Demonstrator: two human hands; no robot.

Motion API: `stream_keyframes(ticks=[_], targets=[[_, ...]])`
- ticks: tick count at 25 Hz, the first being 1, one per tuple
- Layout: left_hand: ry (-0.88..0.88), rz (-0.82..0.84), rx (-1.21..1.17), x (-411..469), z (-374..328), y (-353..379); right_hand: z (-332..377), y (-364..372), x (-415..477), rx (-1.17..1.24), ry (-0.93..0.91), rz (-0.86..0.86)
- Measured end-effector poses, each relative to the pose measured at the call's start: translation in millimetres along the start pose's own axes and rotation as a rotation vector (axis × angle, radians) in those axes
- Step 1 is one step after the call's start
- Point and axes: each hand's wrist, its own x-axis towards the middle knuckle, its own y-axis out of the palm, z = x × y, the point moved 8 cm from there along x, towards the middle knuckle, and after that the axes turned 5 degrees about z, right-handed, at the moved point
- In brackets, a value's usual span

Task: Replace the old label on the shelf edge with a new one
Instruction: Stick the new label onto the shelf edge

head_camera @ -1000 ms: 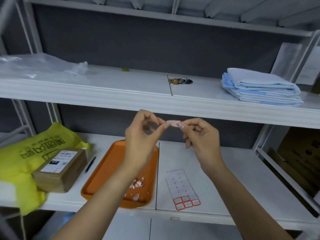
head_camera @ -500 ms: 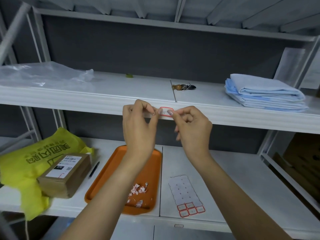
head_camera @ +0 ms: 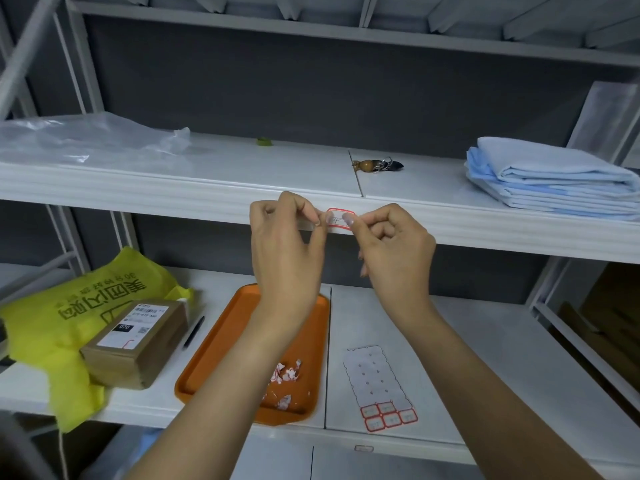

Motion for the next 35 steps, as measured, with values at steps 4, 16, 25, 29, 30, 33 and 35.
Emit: stream_keyframes(ticks=[4,16,25,29,30,33,35], targets=[[0.0,-0.014,-0.014,0,-1,-1,1,0,1,-0.018,-0.004,0.004],[-0.138,-0.063,0.043,6,10,-18,1,-9,11,-0.15,0.061,0.005],[-0.103,-0.029,0.084,10,0,-12,3,-11,11,-0.156,0.004,-0.003],[-0.107,-0.039,0.111,13,5,-11,1,-10,12,-0.161,0.019,0.016],[-0.105,-0.043,0.102,12,8,-14,0,-10,12,-0.148,0.026,0.031],[-0.08,-0.046,0.075,10,16,-17,-3,-12,10,-0.135,0.032,0.06],[-0.038,-0.019,0.062,9,12,-12,-2,-10,9,-0.172,0.014,0.067]])
